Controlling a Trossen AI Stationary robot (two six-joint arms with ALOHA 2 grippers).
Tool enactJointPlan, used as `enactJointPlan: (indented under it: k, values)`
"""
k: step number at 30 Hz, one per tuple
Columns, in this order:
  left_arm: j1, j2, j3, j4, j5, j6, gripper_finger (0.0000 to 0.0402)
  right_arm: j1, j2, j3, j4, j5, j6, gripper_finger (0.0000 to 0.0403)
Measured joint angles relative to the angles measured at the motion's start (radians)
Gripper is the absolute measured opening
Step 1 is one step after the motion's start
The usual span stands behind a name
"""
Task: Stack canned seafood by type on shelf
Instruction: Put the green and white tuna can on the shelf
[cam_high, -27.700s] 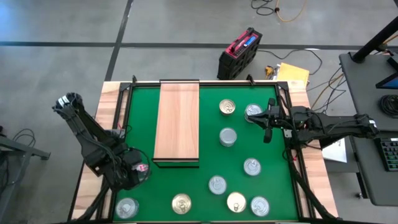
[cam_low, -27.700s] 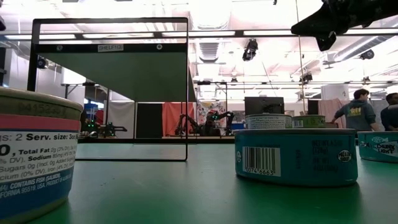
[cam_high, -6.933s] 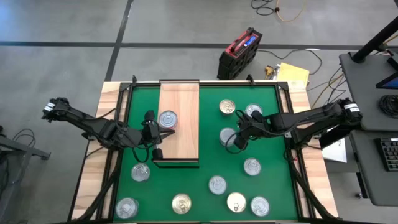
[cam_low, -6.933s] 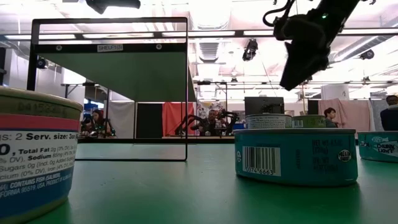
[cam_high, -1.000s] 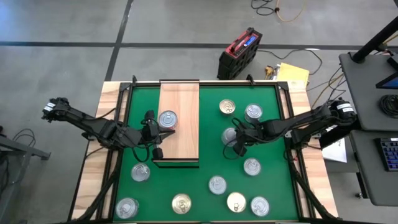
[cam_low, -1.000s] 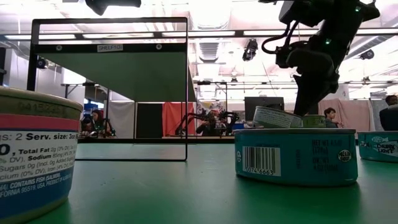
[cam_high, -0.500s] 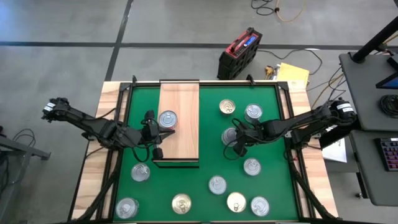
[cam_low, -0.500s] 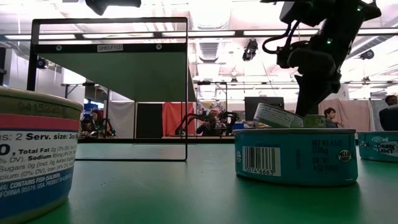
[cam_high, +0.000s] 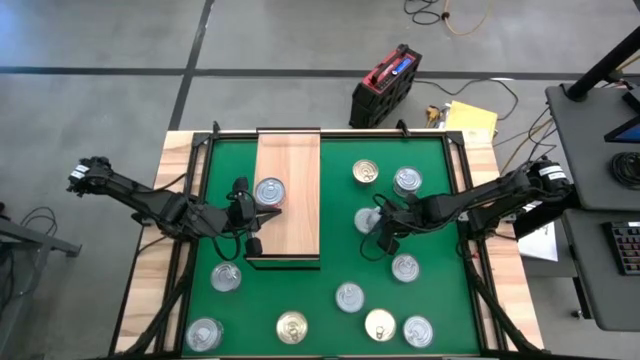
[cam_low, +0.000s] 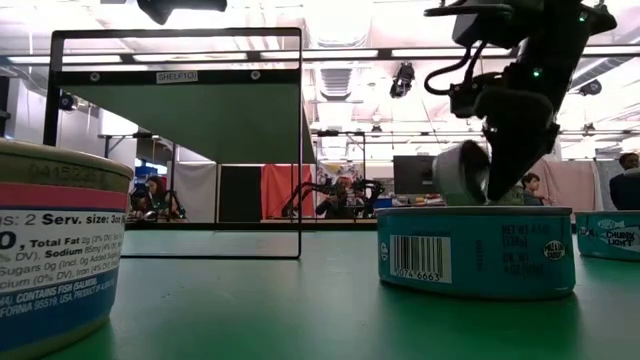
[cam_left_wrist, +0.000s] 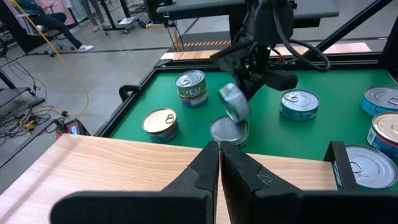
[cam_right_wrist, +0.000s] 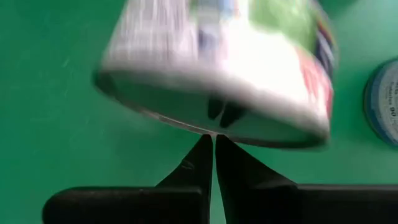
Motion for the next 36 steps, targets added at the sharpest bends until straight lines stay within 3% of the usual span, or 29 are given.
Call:
enactJointPlan:
  k: [25, 36]
  values:
    - [0.000, 0.000, 0.000, 0.000, 0.000, 0.000, 0.0000, -0.003, -0.008, 0.003, 0.011, 0.038, -0.004, 0.0012]
    - [0.000, 0.000, 0.000, 0.000, 0.000, 0.000, 0.0000, -0.089, -0.002, 0.003, 0.204, 0.043, -0.155, 0.0012]
